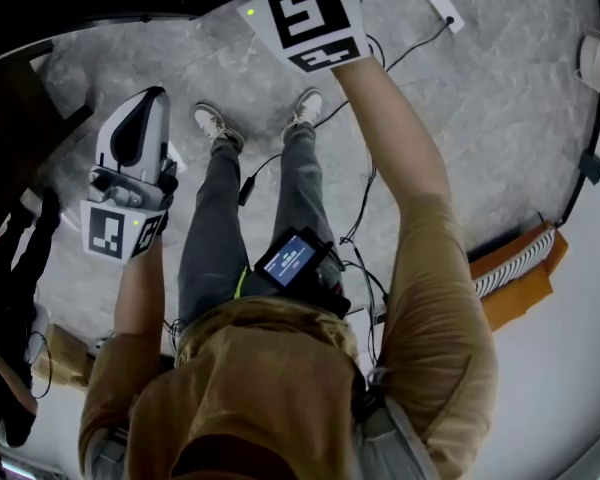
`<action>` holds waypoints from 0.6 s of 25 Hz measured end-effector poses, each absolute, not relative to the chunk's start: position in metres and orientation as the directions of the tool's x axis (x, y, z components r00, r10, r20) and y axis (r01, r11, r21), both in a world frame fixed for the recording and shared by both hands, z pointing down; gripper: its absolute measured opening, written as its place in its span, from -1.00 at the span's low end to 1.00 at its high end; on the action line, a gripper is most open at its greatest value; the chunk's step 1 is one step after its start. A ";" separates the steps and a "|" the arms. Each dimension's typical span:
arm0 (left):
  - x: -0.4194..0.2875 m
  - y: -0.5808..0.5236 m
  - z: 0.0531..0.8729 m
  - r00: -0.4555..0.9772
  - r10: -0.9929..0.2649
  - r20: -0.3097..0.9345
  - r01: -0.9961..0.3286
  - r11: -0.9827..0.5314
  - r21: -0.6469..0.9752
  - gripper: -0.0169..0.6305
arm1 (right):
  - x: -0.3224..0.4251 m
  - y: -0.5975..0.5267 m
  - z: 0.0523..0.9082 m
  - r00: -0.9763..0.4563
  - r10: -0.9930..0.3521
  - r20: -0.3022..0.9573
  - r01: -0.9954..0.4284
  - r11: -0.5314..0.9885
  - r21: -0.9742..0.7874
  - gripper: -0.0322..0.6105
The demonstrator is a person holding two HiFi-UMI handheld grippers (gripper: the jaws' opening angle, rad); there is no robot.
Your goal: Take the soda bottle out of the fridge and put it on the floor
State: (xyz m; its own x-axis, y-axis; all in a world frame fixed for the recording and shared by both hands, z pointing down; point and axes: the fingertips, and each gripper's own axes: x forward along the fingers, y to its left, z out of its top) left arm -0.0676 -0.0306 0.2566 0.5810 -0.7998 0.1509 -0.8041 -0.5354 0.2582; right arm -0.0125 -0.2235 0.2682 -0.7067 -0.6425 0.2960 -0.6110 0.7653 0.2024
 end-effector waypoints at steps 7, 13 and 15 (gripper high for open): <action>-0.012 -0.035 0.265 0.605 -0.775 0.185 -0.793 -0.564 0.230 -0.94 | 0.074 -0.173 0.285 -0.707 -0.621 0.339 -0.598 0.781 0.183 0.03; 0.009 -0.032 0.303 0.629 -0.755 0.186 -0.774 -0.588 0.234 -0.94 | 0.109 -0.135 0.329 -0.679 -0.616 0.400 -0.582 0.783 0.218 0.03; 0.019 -0.030 0.317 0.640 -0.747 0.178 -0.765 -0.598 0.240 -0.94 | 0.119 -0.121 0.348 -0.671 -0.608 0.424 -0.572 0.789 0.226 0.03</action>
